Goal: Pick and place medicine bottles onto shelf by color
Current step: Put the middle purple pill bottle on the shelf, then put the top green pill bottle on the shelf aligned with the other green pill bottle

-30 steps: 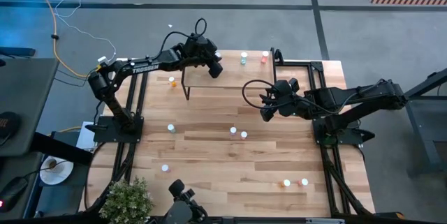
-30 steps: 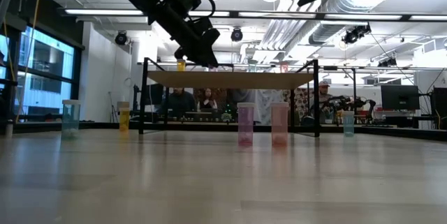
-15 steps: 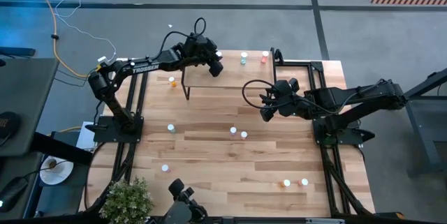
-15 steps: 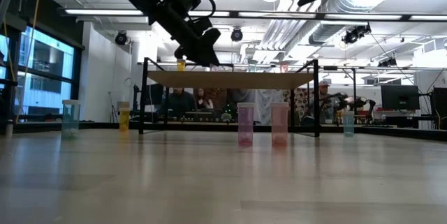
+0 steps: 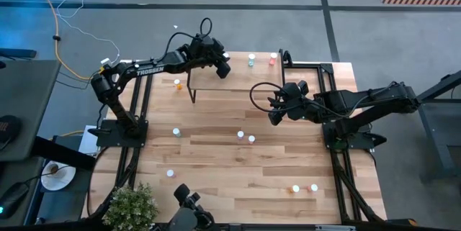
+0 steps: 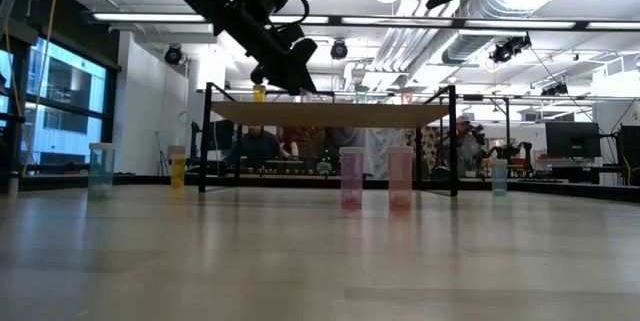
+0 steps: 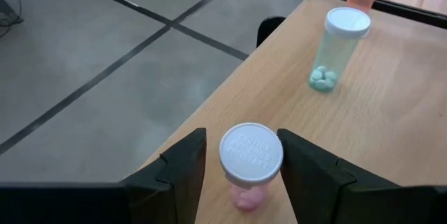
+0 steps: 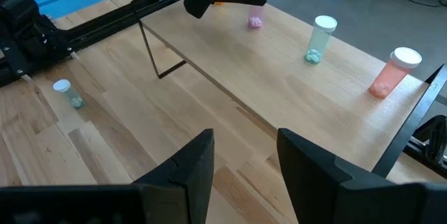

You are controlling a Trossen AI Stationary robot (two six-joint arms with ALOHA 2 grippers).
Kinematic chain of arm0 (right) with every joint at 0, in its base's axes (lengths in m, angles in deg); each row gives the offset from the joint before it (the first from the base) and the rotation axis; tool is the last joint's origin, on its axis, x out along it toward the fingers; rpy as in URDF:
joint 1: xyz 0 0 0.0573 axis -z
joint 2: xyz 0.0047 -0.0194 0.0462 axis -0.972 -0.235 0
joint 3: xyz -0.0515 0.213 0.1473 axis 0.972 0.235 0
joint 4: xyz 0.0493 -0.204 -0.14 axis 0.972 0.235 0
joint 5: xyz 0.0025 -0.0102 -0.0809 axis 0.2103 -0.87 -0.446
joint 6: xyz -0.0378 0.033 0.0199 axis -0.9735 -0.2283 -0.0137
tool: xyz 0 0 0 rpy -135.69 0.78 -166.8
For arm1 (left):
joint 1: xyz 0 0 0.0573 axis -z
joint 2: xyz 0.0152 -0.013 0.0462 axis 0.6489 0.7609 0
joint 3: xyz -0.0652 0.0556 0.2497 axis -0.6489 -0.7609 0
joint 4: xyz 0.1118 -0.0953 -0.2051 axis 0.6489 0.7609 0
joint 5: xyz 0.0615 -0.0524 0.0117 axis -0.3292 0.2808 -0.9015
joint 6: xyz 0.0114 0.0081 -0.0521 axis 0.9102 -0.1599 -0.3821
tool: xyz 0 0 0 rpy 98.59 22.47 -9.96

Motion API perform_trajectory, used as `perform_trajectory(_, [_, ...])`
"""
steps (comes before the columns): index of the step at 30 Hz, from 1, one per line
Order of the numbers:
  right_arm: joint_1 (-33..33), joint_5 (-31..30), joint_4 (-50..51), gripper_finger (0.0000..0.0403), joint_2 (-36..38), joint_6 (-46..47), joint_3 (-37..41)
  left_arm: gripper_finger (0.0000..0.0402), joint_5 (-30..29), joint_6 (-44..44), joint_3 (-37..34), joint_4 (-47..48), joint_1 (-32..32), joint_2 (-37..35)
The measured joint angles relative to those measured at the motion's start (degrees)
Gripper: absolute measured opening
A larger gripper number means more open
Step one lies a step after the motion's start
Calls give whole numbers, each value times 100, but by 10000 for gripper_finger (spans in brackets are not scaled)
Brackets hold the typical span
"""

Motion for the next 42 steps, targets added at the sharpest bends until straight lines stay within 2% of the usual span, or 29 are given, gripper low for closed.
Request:
perform_trajectory(19, [-2,-1,0,149,0,-2,0,166,22,2,12,-145,2,-126])
perform_trajectory(26, [-2,-1,2,149,0,-2,0,166,198,-38,420,372,61,-127])
perform_trajectory(32, [-2,-4,205,149,0,-2,0,166,205,411,826,1111,356,-151])
perform_trajectory(39, [-2,-60,560,149,0,39,0,166,257,603,712,1490,807,-647])
perform_trajectory(42, [-4,-100,741,149,-1,43,0,166,543,515,586,1703,979,-1036])
